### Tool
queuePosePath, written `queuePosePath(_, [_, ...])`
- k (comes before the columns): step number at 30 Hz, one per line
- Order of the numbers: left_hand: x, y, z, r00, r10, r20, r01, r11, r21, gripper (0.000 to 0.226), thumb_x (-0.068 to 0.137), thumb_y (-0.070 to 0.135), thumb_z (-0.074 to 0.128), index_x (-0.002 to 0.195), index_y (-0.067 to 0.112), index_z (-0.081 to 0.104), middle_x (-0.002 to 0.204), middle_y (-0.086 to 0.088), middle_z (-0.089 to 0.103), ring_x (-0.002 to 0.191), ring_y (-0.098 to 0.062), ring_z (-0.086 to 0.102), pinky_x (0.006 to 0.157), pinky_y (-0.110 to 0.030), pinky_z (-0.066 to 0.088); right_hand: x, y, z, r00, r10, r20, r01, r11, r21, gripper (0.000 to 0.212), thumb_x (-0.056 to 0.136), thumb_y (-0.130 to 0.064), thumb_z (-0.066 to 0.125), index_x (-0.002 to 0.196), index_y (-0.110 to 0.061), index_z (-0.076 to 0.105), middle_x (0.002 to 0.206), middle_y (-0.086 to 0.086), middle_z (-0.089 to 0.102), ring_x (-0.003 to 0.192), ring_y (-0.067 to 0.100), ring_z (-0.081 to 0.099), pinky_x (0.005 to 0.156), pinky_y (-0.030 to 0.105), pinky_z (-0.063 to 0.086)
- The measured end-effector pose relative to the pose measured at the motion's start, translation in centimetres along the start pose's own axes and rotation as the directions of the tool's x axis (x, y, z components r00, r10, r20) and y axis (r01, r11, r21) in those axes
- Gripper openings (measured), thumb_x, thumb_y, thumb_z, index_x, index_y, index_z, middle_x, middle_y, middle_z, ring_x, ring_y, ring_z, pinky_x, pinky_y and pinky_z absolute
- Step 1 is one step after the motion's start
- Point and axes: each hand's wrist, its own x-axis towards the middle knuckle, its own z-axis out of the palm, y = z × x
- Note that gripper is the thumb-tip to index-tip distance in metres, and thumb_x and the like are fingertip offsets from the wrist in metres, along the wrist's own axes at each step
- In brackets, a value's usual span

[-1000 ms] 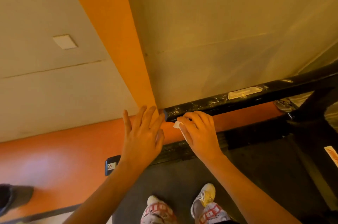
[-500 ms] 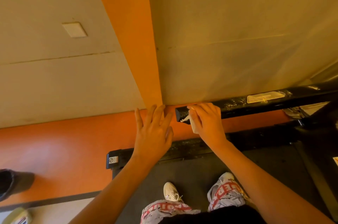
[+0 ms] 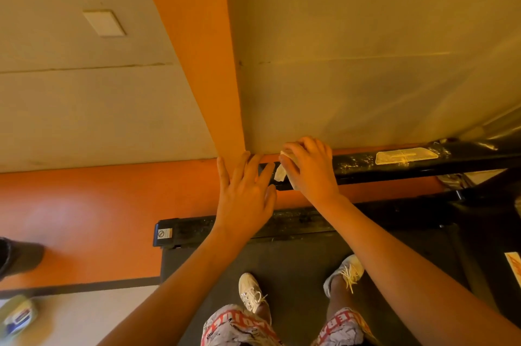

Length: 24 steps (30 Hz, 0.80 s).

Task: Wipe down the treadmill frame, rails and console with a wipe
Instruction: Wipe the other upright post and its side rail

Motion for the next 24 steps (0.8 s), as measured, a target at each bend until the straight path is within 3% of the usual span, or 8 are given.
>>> queuePosePath(5, [0.4,1.3,1.0,0.999,-0.027,-0.025,0.027,0.999,-0.021,0.044,0.095,0.039,0.053,0.136,0.024,0.059,0.144,-0.009,0.054,0.141,-0.033,0.041,0.115,-0.069,0.018,-1.0,1.0,-0.2,1.000,0.005,-0.010,-0.004,0.999,0.040,0.024,0.093,-0.044,0.072,0.088,-0.021,0.067,0.091,-0.001,0.069,0.090,0.022,0.059,0.084,0.023,0.021])
queuePosePath(11, [0.2,2.4,2.3,0.999,-0.043,0.023,0.043,0.998,-0.038,0.043,0.098,0.039,0.043,0.136,0.028,0.060,0.145,-0.010,0.053,0.144,-0.035,0.038,0.117,-0.069,0.012,-2.3,2.6,-0.8,0.996,-0.072,-0.048,0.076,0.993,0.087,0.027,0.095,-0.047,0.066,0.100,-0.024,0.079,0.098,-0.003,0.073,0.100,0.021,0.059,0.092,0.032,0.032])
queuePosePath(16, [-0.1,2.8,2.7,0.997,-0.064,0.048,0.066,0.997,-0.040,0.047,0.099,0.042,0.036,0.136,0.028,0.061,0.144,-0.011,0.054,0.142,-0.036,0.041,0.116,-0.068,0.011,-3.2,3.5,-2.6,0.994,-0.098,0.054,0.093,0.991,0.093,0.039,0.098,-0.044,0.049,0.114,-0.022,0.077,0.098,0.001,0.068,0.098,0.024,0.058,0.089,0.033,0.032])
queuePosePath(21, [-0.2,2.6,2.8,0.995,-0.081,0.052,0.085,0.994,-0.064,0.046,0.100,0.043,0.036,0.135,0.029,0.062,0.144,-0.010,0.053,0.143,-0.036,0.040,0.117,-0.066,0.007,-2.7,3.2,-2.4,0.993,-0.070,0.091,0.065,0.996,0.059,0.024,0.090,-0.028,0.078,0.112,-0.019,0.078,0.095,0.003,0.075,0.092,0.028,0.065,0.083,0.034,0.034])
queuePosePath(24, [-0.1,2.4,2.9,0.995,-0.096,0.028,0.098,0.988,-0.122,0.040,0.102,0.042,0.040,0.133,0.031,0.063,0.143,-0.007,0.054,0.143,-0.033,0.040,0.118,-0.067,0.007,-2.6,2.6,-2.2,0.993,-0.066,0.100,0.060,0.996,0.061,0.022,0.085,-0.028,0.082,0.106,-0.019,0.080,0.090,0.003,0.074,0.090,0.028,0.065,0.081,0.035,0.035])
